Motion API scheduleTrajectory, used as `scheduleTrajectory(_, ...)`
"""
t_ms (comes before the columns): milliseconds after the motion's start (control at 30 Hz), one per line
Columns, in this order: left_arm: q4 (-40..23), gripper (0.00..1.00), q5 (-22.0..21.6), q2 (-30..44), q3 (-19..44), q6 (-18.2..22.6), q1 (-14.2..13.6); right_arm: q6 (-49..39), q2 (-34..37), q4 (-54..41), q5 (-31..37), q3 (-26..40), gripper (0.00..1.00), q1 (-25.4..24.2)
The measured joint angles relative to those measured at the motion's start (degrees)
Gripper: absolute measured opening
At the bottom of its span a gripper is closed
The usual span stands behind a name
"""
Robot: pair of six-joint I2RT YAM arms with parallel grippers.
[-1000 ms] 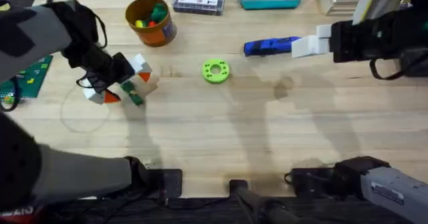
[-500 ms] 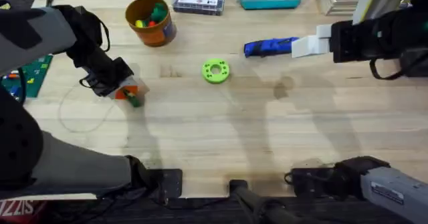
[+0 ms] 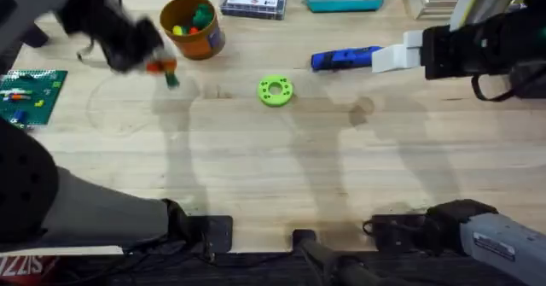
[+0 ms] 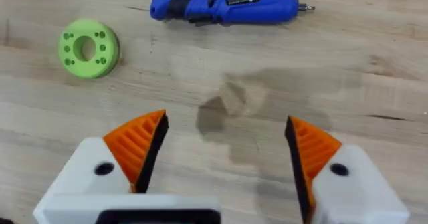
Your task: Pick up the gripper from the table and insert it into the empty holder that is missing its gripper. Then pick up a screw, insert it into the mounting hole, and use the screwdriver to tighten it. Finally, clean up the table by picking up the vegetable and placing it into the bucket.
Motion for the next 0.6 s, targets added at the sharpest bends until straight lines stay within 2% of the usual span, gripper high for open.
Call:
scheduleTrajectory(133, 4.5, 0.025, 1.2, -0.5, 7.1, 3.6, -3.6, 0.0, 0.0, 0.6, 0.0, 0.0, 0.993, 0.0)
scheduleTrajectory(267, 12.1, 0.025, 0.8, -1.1, 9.3, 5.1, -6.1, 0.0, 0.0, 0.6, 0.0, 0.0, 0.993, 0.0)
scheduleTrajectory(433, 18.3, 0.025, -0.9, 0.4, 9.3, 5.7, -6.4, 0.0, 0.0, 0.6, 0.0, 0.0, 0.994, 0.0)
scheduleTrajectory(600, 22.4, 0.025, -1.9, 5.5, 9.3, 5.9, -6.3, 0.0, 0.0, 0.6, 0.0, 0.0, 0.993, 0.0)
